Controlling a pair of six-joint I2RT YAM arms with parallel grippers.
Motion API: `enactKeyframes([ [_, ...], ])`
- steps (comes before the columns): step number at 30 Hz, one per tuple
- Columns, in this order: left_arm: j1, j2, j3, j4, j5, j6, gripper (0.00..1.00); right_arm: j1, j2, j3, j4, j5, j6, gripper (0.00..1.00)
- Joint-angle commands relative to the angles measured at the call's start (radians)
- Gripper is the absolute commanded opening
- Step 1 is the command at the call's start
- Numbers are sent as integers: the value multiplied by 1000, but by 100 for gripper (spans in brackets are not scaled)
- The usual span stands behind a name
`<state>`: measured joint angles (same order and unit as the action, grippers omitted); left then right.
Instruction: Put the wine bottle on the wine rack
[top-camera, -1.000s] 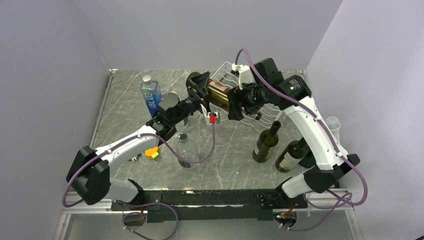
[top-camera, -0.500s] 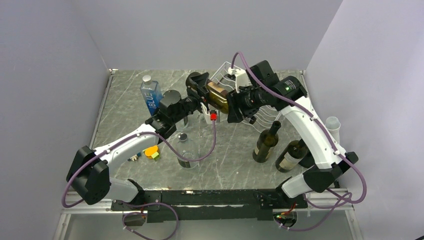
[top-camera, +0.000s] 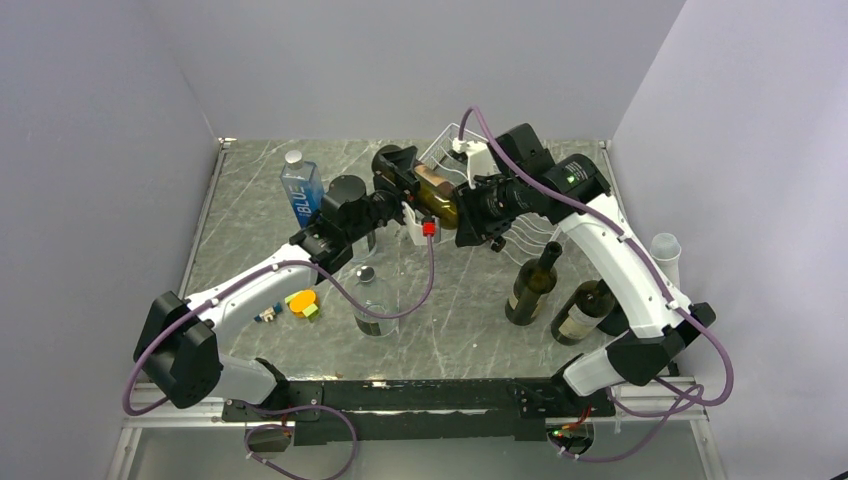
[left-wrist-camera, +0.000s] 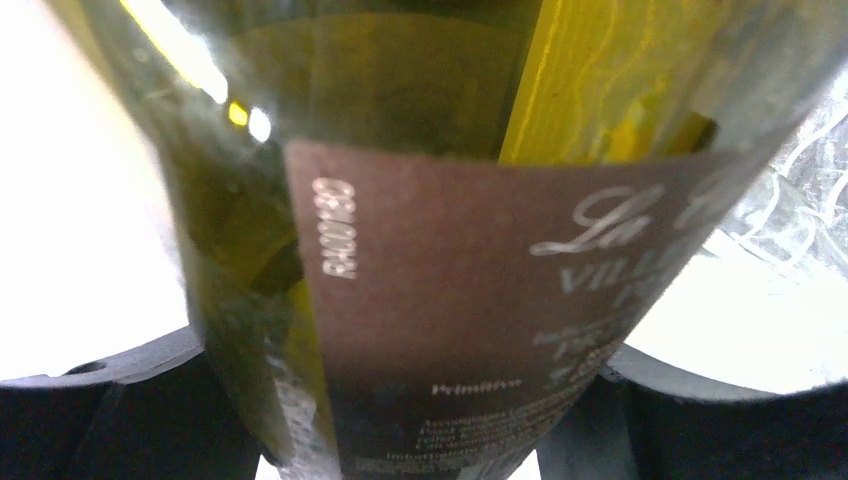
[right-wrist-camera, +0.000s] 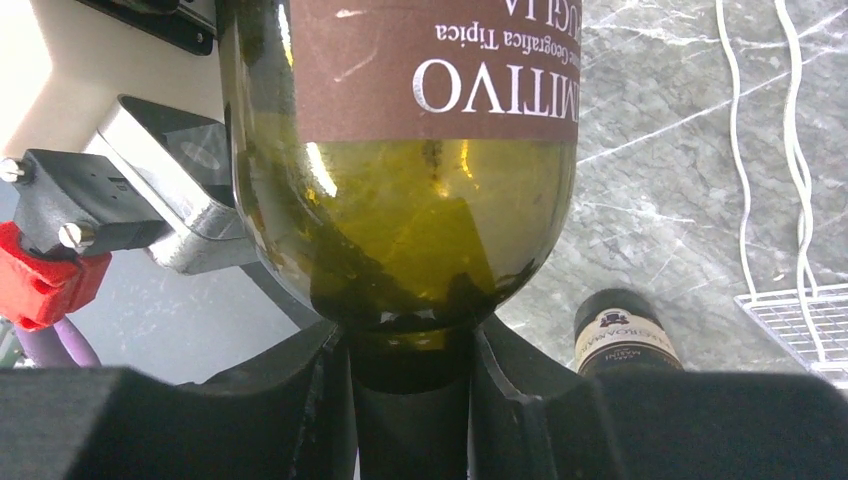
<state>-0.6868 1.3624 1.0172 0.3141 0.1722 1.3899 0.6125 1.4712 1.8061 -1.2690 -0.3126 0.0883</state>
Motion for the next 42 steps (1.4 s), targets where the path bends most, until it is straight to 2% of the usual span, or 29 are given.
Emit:
enactKeyframes([
  [1,-8,-35,73,175,-1,-80,44,-3,-22,30,57,81,53,0],
  [3,-8,-44,46,209,7,-69,64,-2,-33,49,72,108,71,0],
  [4,-8,-47,34,219,11,-61,91,-3,-40,58,81,122,81,0],
  [5,-7,-47,29,218,13,-54,98,-4,-49,67,92,139,98,0],
  [8,-11,-47,31,170,21,-51,99,-3,-66,87,129,226,147,0],
  [13,-15,-66,-12,190,36,-53,99,-3,-89,99,187,401,217,0],
  [18,-16,-78,-14,219,14,-100,99,-3,-141,30,294,498,281,0],
  [21,-16,-83,24,279,-34,-286,99,5,-191,-80,395,504,332,0],
  [26,-17,-93,181,181,-160,-647,99,71,-253,-255,542,545,386,0],
  [34,-17,-209,124,352,-220,-905,99,251,-221,-393,633,709,444,0],
  [42,-17,-271,158,250,-202,-987,99,332,-192,-539,681,784,589,0],
])
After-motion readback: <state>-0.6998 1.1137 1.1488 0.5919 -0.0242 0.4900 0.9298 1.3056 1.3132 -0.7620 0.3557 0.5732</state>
